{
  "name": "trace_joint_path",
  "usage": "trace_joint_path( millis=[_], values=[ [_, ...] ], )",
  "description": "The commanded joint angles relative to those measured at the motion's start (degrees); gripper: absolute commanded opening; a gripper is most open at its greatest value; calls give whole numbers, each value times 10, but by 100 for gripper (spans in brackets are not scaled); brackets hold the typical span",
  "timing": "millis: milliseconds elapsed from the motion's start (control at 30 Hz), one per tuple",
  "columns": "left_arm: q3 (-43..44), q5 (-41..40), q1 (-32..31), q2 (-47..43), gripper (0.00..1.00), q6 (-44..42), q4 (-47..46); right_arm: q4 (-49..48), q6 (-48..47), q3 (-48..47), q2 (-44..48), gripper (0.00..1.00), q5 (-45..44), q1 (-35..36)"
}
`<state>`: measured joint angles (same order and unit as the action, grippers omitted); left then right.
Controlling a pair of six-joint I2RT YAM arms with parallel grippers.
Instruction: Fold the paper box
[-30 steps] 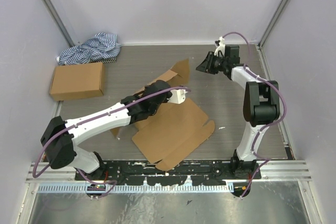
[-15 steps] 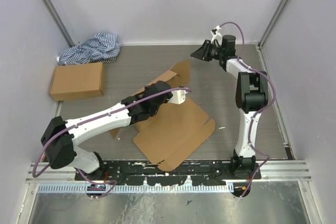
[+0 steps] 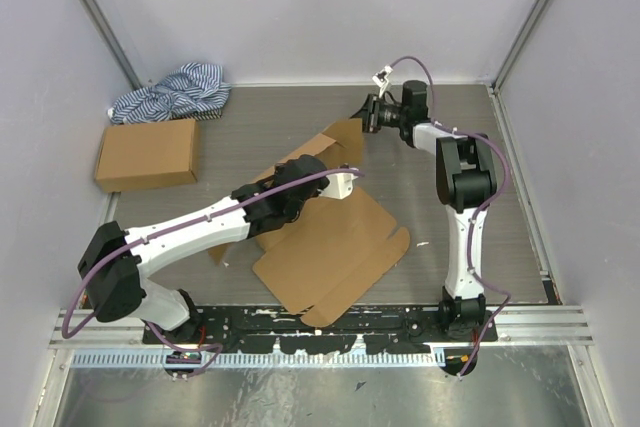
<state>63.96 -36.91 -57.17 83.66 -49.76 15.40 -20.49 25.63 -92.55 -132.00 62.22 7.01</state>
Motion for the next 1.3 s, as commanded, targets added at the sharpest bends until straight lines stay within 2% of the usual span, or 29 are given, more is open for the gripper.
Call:
trace_joint_path(
  millis=[0,67,200,433,800,1000,1267],
  values=[
    [-7,-8,-6,-6,0,-14,27,-38,-15,40,60,31,72,-5],
    [-9,-9,-9,-8,0,-14,28,-1,-46,56,76,33,81,-5],
    [-11,-11,-11,-8,0,-9,29,143,-166,70,109,35,85,-5],
    [-15,-15,-15,-3,0,-7,28,235,-263,111,170,43,90,-5],
    [-17,-46,-15,18,0,-3,29,368,-370,85,152,49,136,-2],
    [-14,-50,-15,24,0,20,32,539,-549,41,131,55,170,13],
    [-22,-43,-16,11,0,22,28,542,-591,38,134,58,123,55]
  ],
)
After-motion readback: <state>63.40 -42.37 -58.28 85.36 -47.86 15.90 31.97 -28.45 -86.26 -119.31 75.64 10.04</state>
